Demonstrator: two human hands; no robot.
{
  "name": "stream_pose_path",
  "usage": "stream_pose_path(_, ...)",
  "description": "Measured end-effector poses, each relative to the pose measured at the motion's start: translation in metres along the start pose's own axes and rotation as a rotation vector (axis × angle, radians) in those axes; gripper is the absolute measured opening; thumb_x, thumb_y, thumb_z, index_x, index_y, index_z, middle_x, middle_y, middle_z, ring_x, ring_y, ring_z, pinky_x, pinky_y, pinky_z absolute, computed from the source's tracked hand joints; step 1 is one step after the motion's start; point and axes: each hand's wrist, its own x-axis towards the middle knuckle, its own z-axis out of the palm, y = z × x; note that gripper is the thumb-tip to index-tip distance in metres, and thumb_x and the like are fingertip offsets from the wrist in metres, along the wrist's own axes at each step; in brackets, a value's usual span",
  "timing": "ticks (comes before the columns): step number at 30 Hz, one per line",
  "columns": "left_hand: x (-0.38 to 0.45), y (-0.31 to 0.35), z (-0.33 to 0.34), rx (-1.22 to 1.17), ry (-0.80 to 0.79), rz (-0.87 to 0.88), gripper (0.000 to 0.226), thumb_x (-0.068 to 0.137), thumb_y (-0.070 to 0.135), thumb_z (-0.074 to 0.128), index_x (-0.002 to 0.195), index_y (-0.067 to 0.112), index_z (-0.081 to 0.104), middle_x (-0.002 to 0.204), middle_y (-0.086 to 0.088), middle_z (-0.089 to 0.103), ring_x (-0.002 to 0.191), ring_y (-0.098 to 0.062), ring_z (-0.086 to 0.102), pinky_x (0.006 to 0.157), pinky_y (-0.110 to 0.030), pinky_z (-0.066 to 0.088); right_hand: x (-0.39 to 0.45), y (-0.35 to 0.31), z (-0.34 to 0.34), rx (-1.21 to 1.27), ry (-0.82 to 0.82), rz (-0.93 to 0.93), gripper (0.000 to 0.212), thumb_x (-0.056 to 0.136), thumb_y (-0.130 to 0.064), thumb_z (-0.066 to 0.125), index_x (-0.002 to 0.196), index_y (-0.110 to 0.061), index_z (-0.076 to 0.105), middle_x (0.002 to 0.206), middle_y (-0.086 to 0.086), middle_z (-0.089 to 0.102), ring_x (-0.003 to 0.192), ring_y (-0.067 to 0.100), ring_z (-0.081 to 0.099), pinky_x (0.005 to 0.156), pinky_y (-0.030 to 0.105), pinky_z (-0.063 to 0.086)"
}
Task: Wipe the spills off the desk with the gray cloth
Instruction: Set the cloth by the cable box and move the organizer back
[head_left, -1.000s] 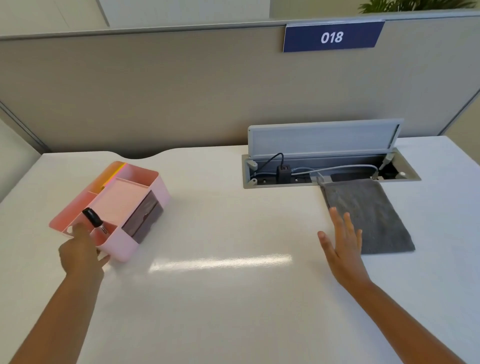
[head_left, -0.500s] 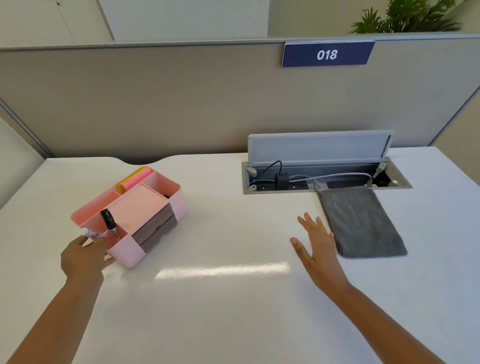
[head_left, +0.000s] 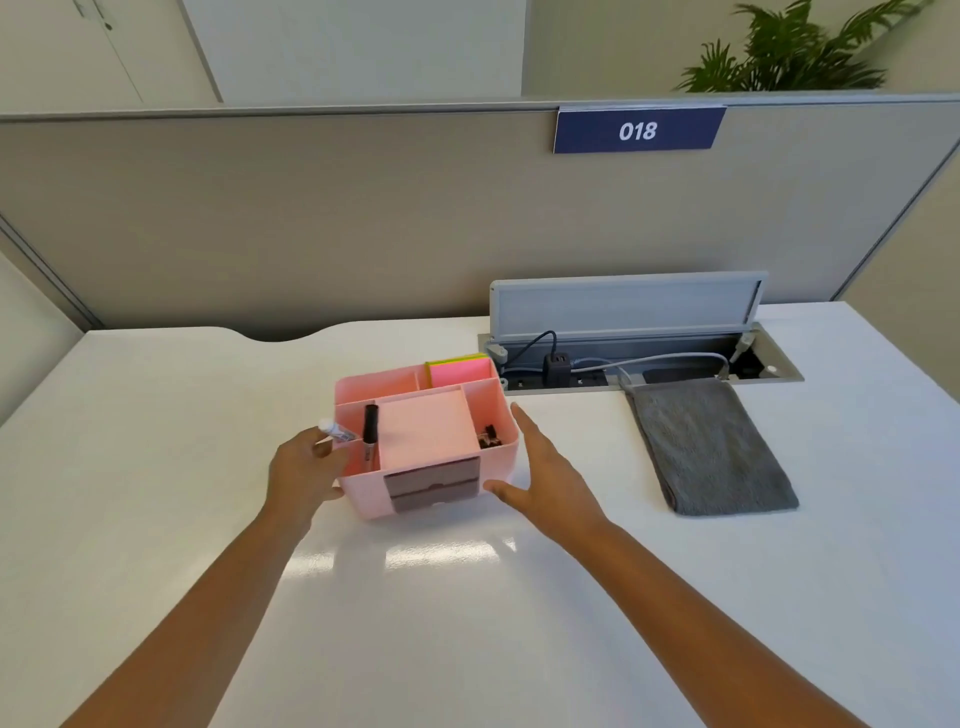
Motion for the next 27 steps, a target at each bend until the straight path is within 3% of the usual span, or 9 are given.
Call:
stream_pose_path(5, 0.01, 0.011, 0.023, 0.062, -0.123, 0.035, 0.032, 0.082, -0.002, 0.053, 0.112, 0.005, 0.06, 0.101, -0.013, 0.065, 0.085, -0.029, 0.058, 0.075, -0.044, 0.055, 0.001, 0.006, -0.004, -0.106, 0.053, 0.059, 0.086, 0.084, -0.046, 0.061, 0.147, -0.035, 0.004, 0.157, -0.004, 0.019, 0.137, 0.023, 0.036, 0.106, 0.041, 0.037)
stream_pose_path(10, 0.024, 0.013, 0.035, 0.097, -0.145, 0.059, 0.031, 0.084, -0.001, 0.05, 0.113, 0.005, 0.06, 0.107, -0.014, 0.065, 0.088, -0.03, 0.058, 0.074, -0.043, 0.055, 0.003, 0.013, -0.008, -0.115, 0.105, 0.115, 0.068, 0.091, -0.041, 0.051, 0.147, -0.032, 0.014, 0.154, -0.004, 0.029, 0.131, 0.025, 0.045, 0.105, 0.041, 0.038)
stream_pose_path(12, 0.029, 0.013, 0.035, 0.131, -0.146, 0.068, 0.03, 0.085, 0.002, 0.051, 0.114, 0.005, 0.059, 0.108, -0.013, 0.065, 0.091, -0.031, 0.059, 0.08, -0.047, 0.055, 0.005, 0.015, -0.008, -0.11, 0.109, 0.112, 0.067, 0.091, -0.041, 0.051, 0.147, -0.031, 0.014, 0.151, -0.004, 0.035, 0.128, 0.025, 0.049, 0.103, 0.042, 0.04)
stream_pose_path(17, 0.033, 0.011, 0.035, 0.126, -0.147, 0.071, 0.029, 0.085, 0.0, 0.049, 0.11, 0.008, 0.061, 0.106, -0.011, 0.066, 0.089, -0.029, 0.059, 0.076, -0.041, 0.054, 0.005, 0.017, -0.004, -0.099, 0.114, 0.114, 0.069, 0.091, -0.041, 0.051, 0.147, -0.033, 0.012, 0.148, -0.004, 0.04, 0.124, 0.024, 0.053, 0.101, 0.039, 0.043)
stream_pose_path(23, 0.028, -0.001, 0.044, 0.181, -0.025, 0.132, 0.023, 0.087, 0.009, 0.046, 0.097, 0.012, 0.066, 0.097, -0.023, 0.067, 0.083, -0.035, 0.056, 0.083, -0.053, 0.051, 0.003, 0.016, 0.0, -0.066, 0.124, 0.124, 0.07, 0.09, -0.043, 0.051, 0.146, -0.036, 0.01, 0.149, -0.006, 0.038, 0.125, 0.024, 0.051, 0.101, 0.041, 0.042)
stream_pose_path(27, 0.0, -0.017, 0.056, 0.017, 0.121, 0.122, 0.023, 0.092, 0.022, 0.046, 0.094, 0.009, 0.065, 0.106, -0.025, 0.066, 0.086, -0.034, 0.056, 0.081, -0.042, 0.045, -0.006, 0.014, -0.011, 0.018, 0.089, 0.089, 0.078, 0.085, -0.049, 0.055, 0.141, -0.046, 0.001, 0.153, -0.007, 0.031, 0.132, 0.021, 0.043, 0.104, 0.04, 0.038)
